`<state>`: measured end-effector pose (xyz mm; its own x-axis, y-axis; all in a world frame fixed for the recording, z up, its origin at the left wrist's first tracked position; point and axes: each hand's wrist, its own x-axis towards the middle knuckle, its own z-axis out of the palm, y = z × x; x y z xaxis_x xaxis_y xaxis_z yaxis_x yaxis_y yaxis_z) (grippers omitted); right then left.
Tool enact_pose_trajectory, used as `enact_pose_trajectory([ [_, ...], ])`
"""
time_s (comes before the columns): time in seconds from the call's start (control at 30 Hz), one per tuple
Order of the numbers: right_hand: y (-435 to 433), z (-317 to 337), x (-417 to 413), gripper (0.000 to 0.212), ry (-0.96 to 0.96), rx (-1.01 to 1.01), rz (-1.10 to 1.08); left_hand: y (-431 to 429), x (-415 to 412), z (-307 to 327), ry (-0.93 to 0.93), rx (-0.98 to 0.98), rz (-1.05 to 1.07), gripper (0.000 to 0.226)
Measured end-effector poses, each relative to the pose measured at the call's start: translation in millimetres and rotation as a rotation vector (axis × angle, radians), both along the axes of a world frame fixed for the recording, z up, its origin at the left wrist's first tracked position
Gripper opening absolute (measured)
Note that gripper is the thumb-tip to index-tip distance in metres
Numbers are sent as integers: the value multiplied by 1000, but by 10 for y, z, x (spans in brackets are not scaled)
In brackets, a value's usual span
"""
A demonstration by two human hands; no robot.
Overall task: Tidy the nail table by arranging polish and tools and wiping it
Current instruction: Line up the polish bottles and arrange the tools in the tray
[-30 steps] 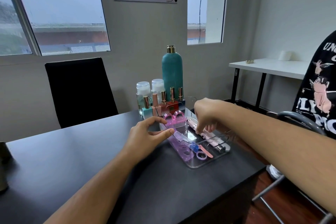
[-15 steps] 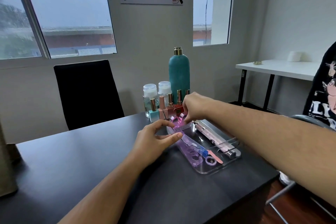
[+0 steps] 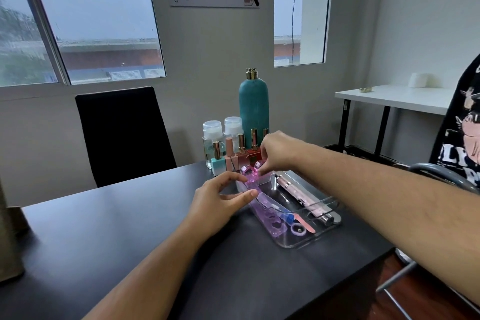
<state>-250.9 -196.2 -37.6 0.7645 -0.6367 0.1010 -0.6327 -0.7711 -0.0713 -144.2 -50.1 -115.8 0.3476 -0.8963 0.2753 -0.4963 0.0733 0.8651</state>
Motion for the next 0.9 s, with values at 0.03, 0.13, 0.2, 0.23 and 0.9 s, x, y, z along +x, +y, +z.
enact_pose_trajectory([
  [0.03,9,44,-33,45,-33,-14,8,2,-2,-1,4,2,-1,51],
  [0.13,62,204,-187,34,-53,103,58,2,-1,-5,-3,4,2,51],
  [0.2,150,259,-284,28,103,260,81,-3,0,-7,-15,5,14,50],
  [0.23,198,260,-311,28,190,302,84,-8,2,-5,-24,8,22,50],
  [0.9,110,340,-546,31,373,135,-151,8,-4,-4,-18,22,31,48],
])
